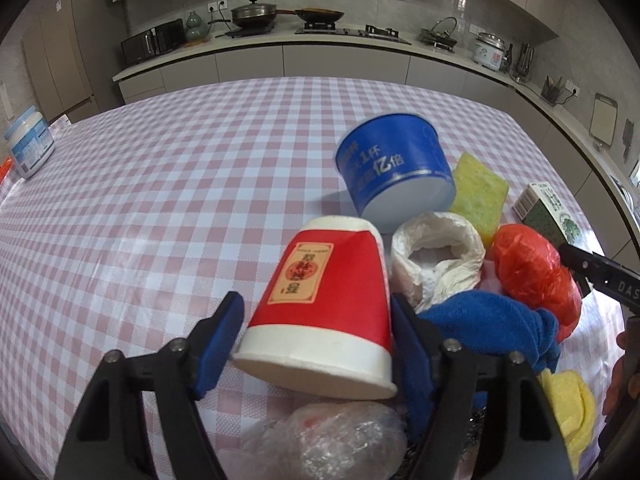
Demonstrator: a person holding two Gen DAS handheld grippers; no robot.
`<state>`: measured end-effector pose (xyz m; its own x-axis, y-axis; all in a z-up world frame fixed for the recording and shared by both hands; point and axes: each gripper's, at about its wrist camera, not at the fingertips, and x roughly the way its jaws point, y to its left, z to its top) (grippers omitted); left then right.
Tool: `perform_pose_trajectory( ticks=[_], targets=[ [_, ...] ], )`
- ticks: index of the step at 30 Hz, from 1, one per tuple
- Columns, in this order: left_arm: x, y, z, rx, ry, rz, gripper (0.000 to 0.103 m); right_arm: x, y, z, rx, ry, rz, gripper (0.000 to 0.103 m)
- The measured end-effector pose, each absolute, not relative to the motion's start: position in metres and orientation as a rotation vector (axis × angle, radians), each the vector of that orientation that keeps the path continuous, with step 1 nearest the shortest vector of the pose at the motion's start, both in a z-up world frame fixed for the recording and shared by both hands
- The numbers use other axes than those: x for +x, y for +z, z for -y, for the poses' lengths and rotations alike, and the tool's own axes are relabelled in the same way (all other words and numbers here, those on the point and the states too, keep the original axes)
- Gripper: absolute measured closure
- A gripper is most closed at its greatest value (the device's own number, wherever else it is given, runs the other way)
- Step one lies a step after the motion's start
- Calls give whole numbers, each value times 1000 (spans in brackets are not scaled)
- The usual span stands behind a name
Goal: Collect trash
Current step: 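Grasp the red paper cup with the left tool while the right tool grasps the green-and-white milk carton, then carry the red cup and green carton over the bucket and open both tools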
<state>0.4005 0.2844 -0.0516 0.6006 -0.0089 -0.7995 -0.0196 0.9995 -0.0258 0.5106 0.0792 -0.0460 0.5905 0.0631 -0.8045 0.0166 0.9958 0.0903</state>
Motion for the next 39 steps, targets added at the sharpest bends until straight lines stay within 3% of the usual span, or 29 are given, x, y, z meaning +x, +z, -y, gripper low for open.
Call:
perform_pose_trajectory(
  ticks=[7,10,12,24,39],
  targets=[
    [399,-45,-286,-68,-15,-903,45,515,-54,-74,122,52,-937,16],
    [399,-43,-288,-87,-19,-898,47,516,-53,-72,132,62,-931,26],
    [398,-42,-290,-90,-17,-897,47,516,-54,-71,136,72,-933,39],
    [392,-37,-279,-92,-14,-875,48,522,-60,-79,83,100,-936,44],
    [366,0,-246,-96,-60,-785,48,463,-11,-42,155,145,-835,46]
  ],
)
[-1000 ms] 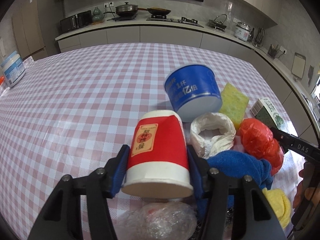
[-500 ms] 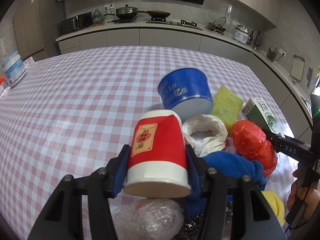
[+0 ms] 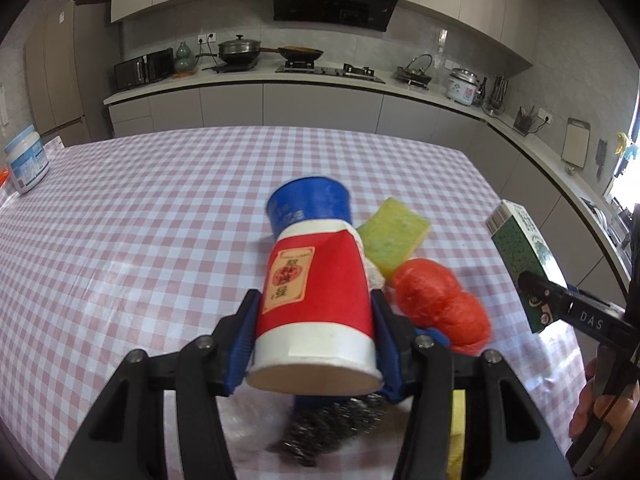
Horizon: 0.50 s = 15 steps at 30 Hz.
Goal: Collect trash
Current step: 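Carry the red cup and green carton over the bucket and open both tools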
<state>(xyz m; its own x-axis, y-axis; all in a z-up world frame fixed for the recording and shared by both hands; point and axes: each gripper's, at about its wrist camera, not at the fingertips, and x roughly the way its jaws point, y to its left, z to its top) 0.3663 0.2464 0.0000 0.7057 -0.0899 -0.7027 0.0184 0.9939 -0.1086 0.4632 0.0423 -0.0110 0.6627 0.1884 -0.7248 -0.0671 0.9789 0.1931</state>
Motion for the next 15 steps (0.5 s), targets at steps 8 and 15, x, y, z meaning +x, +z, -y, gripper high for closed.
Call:
perform_pose_trajectory(
  ticks=[8,15],
  targets=[
    [339,20,-204,-86,-122,-728,48,418,4,-6,167,154,-808,47],
    [322,13,-159,-92,-180,-742,48,382,4,38,174,147,-810,47]
  ],
)
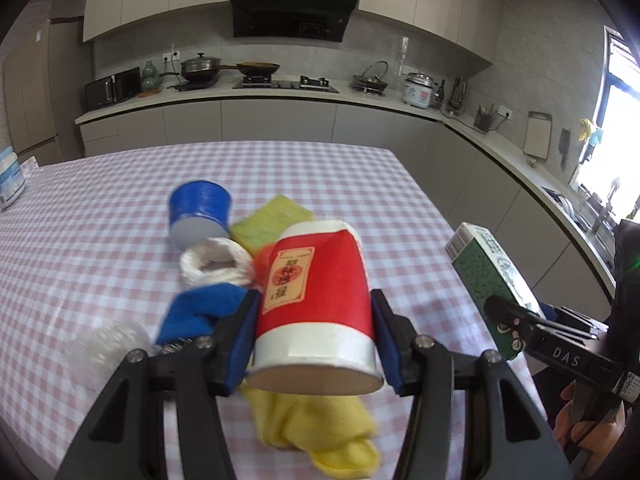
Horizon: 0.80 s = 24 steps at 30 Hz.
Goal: Collect trash
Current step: 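Carry the red cup and green carton over the bucket and open both tools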
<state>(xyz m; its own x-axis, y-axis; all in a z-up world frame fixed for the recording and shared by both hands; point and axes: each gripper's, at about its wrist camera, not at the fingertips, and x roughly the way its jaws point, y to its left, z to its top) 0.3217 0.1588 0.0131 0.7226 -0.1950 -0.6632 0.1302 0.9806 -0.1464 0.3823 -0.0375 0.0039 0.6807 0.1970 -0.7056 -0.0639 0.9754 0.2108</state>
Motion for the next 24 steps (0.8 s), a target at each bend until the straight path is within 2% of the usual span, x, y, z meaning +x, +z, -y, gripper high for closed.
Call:
perform_pose_trajectory(
  ticks=[17,24],
  targets=[
    [299,2,-77,-32,-411,-788,49,302,1,117,289,-36,-802,48],
    [278,2,-17,0,-473,-797,49,274,-8,175,346,-90,-801,48]
  ],
)
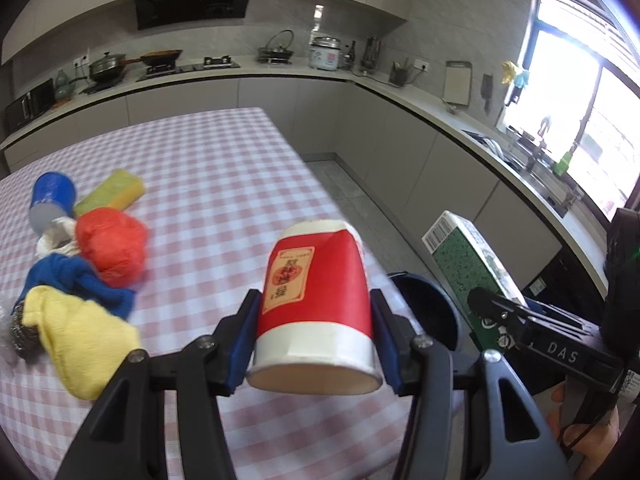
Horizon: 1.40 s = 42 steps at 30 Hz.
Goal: Collect trash
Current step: 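Carry the red cup and green carton over the bucket and open both tools, then move both open tools back to the remaining trash on the table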
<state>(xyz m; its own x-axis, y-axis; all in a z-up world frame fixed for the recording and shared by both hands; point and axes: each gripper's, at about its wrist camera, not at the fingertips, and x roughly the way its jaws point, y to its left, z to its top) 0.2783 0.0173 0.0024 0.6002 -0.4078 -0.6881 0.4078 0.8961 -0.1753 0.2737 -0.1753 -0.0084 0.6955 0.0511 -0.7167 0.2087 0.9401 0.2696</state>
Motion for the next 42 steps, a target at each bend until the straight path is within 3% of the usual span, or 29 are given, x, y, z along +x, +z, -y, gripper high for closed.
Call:
perform_pose_trajectory(
  ticks=[14,23,26,28,30,42],
  targets=[
    [277,-37,148,29,-488,-879,49,269,-63,332,305,-99,-931,48],
    [291,-92,183,46,-380,-959,44,298,-129,371,303,-26,-1030,47],
    [297,-110,191,50,-358,-980,38,310,-145,378,301,-2,-1042,47],
    [301,-121,195,49,-343,-998,32,318,-155,380,275,0,-1054,43],
    [305,-127,197,51,-314,-1016,24,318,-161,383,265,-12,-1049,29],
    [282,-48,187,27,-309,-934,23,298,-95,393,306,-91,-947,29]
  ],
)
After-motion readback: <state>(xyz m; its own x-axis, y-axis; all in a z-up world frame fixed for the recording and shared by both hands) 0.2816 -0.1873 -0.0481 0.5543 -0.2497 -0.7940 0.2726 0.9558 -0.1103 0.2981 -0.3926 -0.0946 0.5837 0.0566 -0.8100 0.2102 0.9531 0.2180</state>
